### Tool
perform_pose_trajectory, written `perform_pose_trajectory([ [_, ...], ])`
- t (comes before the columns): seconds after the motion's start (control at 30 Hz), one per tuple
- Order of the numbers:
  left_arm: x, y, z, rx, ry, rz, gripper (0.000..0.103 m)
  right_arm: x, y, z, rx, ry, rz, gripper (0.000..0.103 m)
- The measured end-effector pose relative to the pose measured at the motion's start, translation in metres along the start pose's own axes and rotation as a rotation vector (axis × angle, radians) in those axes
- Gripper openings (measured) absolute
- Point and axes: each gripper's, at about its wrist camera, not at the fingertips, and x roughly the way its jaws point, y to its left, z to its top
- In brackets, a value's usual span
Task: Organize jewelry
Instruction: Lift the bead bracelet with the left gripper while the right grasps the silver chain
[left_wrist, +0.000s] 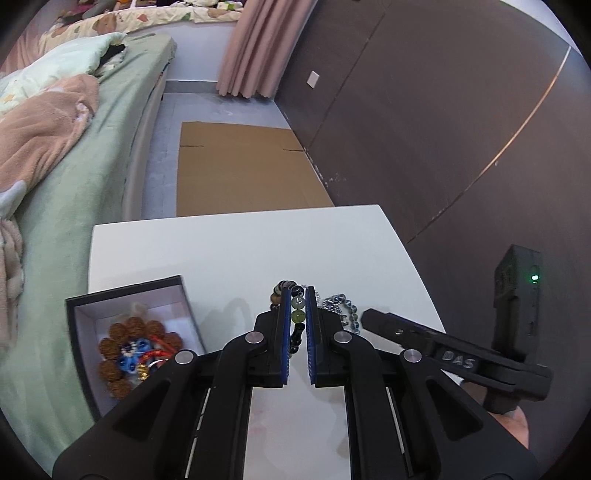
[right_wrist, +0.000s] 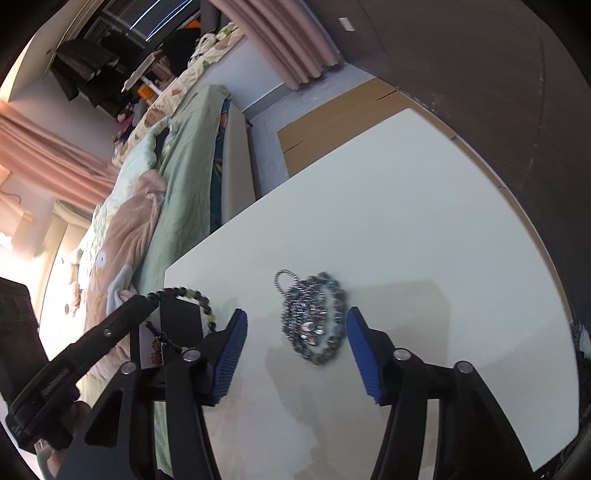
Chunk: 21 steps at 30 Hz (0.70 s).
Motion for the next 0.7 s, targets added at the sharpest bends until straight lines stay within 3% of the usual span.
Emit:
perform_pose_trajectory([
  [0.23, -0.017, 0.018, 0.0, -0.025, -0.023, 0.003, 0.008, 0.02, 0.012, -0.001, -0.024, 0.016, -0.069, 0.043],
  [0.4, -0.03, 0.031, -0.001, -0.038, -0.037, 0.003, 0.008, 0.027, 0.012, -0.001, -0.024, 0.008, -0.133, 0.028],
  [0.57, -0.04, 0.039, -0.005, -0.048, -0.051, 0.002, 0.008, 0.031, 0.007, 0.0, -0.013, -0.004, -0.185, 0.024],
  [0.7, -0.046, 0.043, -0.006, -0.057, -0.058, 0.001, 0.008, 0.04, 0.007, -0.002, -0.016, 0.013, -0.201, 0.012],
])
